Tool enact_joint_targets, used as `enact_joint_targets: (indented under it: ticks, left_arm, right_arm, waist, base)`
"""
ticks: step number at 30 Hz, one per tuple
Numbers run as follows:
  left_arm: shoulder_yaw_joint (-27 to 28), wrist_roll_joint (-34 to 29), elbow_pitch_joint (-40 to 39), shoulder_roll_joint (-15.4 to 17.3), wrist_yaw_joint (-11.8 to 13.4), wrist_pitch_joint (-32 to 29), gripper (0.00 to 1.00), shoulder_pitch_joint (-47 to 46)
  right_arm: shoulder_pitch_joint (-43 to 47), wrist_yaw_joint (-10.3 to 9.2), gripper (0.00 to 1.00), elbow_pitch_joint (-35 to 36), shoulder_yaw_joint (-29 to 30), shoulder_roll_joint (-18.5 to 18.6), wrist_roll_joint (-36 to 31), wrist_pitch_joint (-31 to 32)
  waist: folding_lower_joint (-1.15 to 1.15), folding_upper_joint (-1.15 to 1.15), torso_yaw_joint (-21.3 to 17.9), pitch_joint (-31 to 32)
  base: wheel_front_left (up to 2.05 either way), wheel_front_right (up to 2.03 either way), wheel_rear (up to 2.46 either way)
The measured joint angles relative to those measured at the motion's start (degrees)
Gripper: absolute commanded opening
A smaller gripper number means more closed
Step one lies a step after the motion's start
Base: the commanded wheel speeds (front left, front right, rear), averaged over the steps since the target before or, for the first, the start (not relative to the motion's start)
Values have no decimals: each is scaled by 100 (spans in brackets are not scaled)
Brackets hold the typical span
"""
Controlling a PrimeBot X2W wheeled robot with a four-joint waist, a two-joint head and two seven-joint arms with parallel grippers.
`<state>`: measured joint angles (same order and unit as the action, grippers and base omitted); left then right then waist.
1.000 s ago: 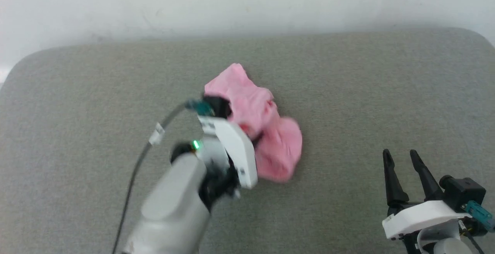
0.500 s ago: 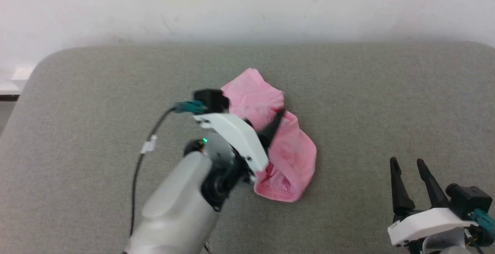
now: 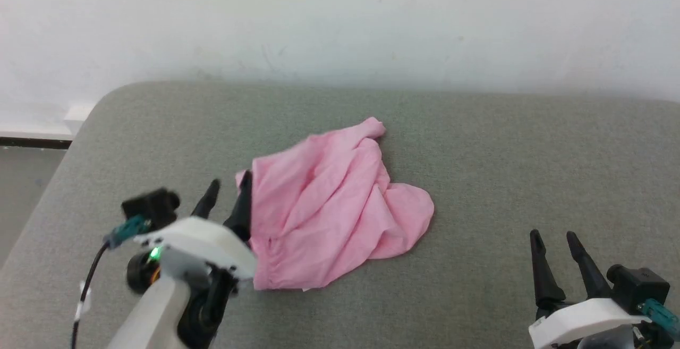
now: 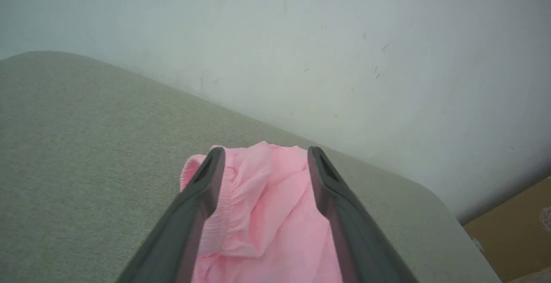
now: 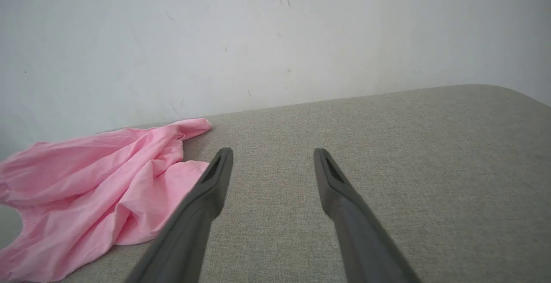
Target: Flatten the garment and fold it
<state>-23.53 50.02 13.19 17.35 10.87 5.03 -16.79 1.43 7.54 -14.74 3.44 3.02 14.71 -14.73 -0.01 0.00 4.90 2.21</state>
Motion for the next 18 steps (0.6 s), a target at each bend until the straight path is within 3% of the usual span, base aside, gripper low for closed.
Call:
enact_joint_targets:
  ticks: [5, 8, 13, 18]
  left_arm:
    - [96, -576, -288, 435, 543, 534, 100, 592]
    - [125, -1093, -586, 515, 818, 858, 100, 772]
    - [421, -1892, -1078, 331, 940, 970, 100, 1155]
    - [753, -2496, -1319, -152, 772, 970, 100, 1555]
  right_arm:
    - [1, 0, 100, 8, -30, 1, 20, -1]
    - [2, 0, 100, 8, -58, 0, 41, -1]
    - [3, 0, 100, -41, -145, 0, 38, -1]
    - [-74, 0, 100, -110, -167, 1, -7, 402]
  waist:
    - [0, 0, 5, -13]
    - [1, 0, -7, -40]
    - [1, 0, -25, -57]
    - [1, 0, -11, -135]
  base:
    - [0, 0, 0]
    - [0, 0, 0]
    - [0, 0, 0]
    - [0, 0, 0]
